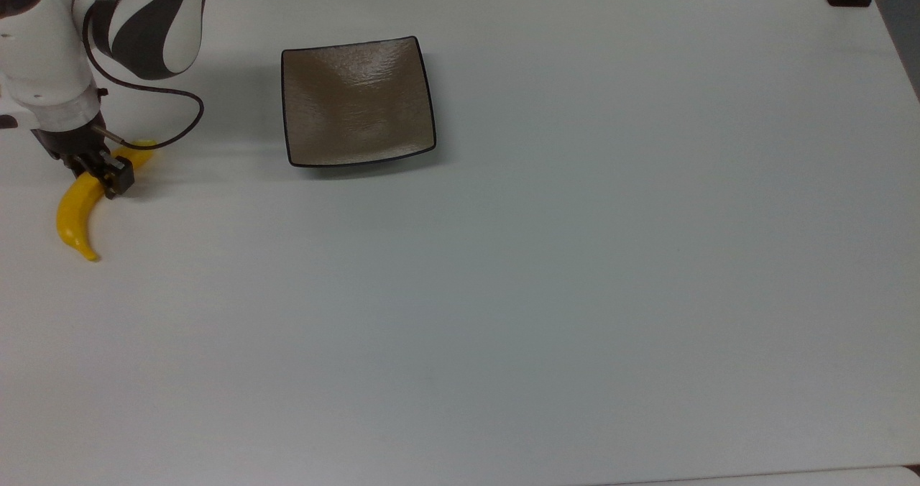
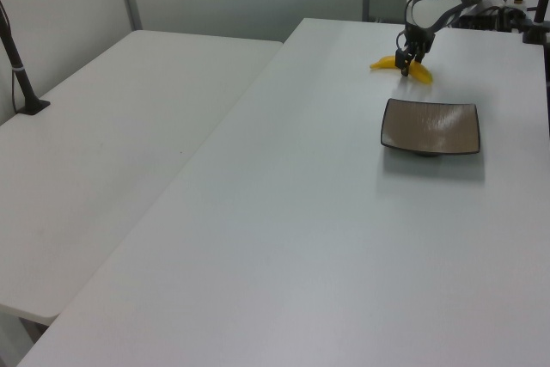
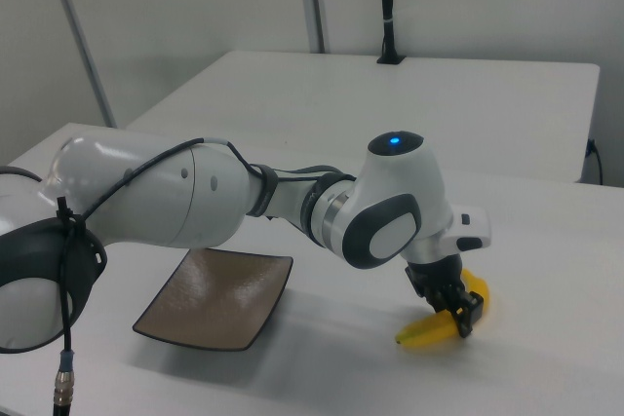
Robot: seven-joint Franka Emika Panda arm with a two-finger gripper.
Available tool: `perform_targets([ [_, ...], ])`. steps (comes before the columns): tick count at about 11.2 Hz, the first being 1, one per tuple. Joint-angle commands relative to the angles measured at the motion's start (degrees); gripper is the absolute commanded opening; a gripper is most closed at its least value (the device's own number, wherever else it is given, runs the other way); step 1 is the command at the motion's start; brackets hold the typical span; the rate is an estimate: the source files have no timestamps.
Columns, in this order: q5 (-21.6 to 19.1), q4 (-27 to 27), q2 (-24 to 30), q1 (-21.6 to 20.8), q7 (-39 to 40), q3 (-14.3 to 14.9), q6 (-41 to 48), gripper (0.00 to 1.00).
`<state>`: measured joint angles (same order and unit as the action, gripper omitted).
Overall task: Bananas placed on a ceramic plate
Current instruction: 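Lift the grasped banana off the table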
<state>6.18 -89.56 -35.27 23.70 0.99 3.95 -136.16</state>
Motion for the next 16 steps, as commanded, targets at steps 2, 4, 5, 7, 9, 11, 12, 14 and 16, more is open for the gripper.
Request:
perform_targets([
  [2,-0.11,0.27,-0.23,-0.06,-0.29,0.18,-0.69,0.0],
  [4,-0.11,0.27,0.2,-0.06,-0.29,0.18,-0.17,0.0],
  [5,-0.11,0.27,0.55,-0.06,-0.2,0.1,0.01,0.0],
  [7,-0.11,0.27,2.57,-0.06,-0.02,0.01,0.97,0.0],
  [9,0.06,0.27,4.59,-0.14,0.59,-0.26,3.52,0.0],
  [11,-0.02,0.27,7.75,-0.84,1.81,-0.52,7.28,0.0],
  [12,-0.02,0.18,9.07,-1.28,2.26,-0.7,8.96,0.0],
  [14,-0.2,0.27,12.58,-4.0,2.7,-0.7,13.61,0.0],
  [16,-0.81,0.18,16.44,-6.72,2.7,-0.78,18.7,0.0],
])
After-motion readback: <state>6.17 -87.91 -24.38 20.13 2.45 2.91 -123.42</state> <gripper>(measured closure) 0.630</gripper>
